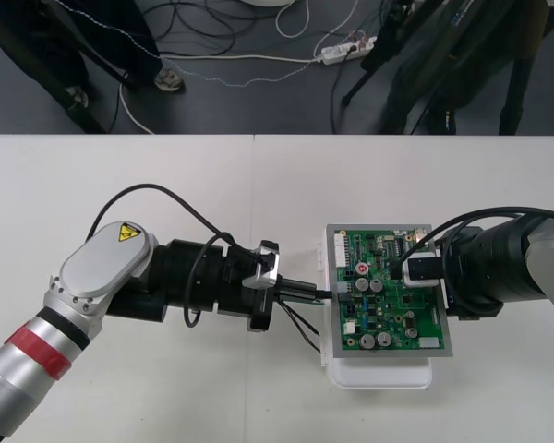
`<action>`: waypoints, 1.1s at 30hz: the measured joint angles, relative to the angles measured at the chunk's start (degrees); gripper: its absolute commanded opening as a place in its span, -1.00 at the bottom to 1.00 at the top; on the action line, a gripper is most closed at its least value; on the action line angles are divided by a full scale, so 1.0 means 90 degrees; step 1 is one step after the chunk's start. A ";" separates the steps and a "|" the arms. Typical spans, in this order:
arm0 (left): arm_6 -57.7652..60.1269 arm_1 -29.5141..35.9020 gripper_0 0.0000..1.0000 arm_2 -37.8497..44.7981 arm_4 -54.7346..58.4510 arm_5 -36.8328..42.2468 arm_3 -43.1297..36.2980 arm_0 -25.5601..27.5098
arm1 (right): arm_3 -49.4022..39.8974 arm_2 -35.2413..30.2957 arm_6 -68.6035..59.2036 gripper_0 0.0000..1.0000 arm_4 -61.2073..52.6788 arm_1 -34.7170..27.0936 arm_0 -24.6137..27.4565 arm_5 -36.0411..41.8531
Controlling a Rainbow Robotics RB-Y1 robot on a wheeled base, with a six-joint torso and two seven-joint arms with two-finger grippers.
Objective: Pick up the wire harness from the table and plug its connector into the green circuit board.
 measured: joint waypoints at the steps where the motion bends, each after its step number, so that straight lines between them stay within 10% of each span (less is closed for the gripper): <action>1: 0.0000 -0.0002 -1.00 0.0000 0.0000 0.0000 0.0000 0.0000 | 0.0000 0.0000 0.0000 1.00 0.0000 0.0000 0.0000 0.0000; 33: -0.0050 -0.0068 -1.00 -0.0069 -0.0069 0.0025 -0.0004 0.0002 | 0.0000 0.0005 -0.0718 1.00 0.0027 0.0003 0.0000 -0.0056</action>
